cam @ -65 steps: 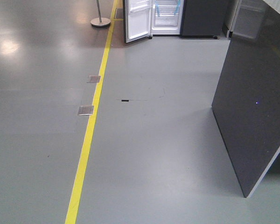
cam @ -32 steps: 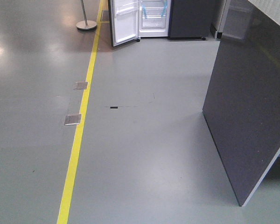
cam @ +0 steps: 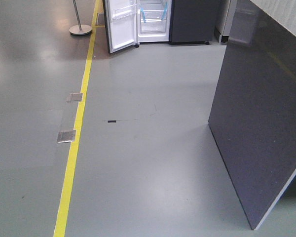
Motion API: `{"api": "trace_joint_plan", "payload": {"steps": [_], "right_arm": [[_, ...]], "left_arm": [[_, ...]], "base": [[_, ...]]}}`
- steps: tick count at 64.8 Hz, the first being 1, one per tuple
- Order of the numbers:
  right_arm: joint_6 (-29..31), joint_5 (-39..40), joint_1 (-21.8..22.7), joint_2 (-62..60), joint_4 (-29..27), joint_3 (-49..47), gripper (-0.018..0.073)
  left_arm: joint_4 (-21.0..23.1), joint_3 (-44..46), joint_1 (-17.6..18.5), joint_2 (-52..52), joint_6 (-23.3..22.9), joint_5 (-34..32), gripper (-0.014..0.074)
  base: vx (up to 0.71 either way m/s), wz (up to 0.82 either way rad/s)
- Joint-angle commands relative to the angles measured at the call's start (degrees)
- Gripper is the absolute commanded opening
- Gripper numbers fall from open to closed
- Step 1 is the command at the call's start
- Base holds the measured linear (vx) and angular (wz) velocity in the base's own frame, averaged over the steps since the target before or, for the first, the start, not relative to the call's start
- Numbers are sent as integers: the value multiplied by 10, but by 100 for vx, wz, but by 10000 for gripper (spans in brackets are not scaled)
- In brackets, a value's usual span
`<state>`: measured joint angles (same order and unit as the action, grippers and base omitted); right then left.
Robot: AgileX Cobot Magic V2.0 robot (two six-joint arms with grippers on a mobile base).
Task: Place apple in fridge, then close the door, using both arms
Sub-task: 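Drive toward the open white refrigerator holding the apple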
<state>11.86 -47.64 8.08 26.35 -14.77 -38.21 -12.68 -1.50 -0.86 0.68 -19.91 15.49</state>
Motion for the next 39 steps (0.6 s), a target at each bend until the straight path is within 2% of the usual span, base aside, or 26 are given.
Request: {"api": "trace_joint_plan", "payload": {"steps": [1, 39], "right_arm": [[2, 42, 2, 3, -8, -16, 125], [2, 42, 2, 3, -8, -16, 125]], "left_arm": [[2, -12, 4, 8, -4, -45, -6], [2, -12, 4, 8, -4, -45, -6]], "base": [[16, -3], [15, 7]]}}
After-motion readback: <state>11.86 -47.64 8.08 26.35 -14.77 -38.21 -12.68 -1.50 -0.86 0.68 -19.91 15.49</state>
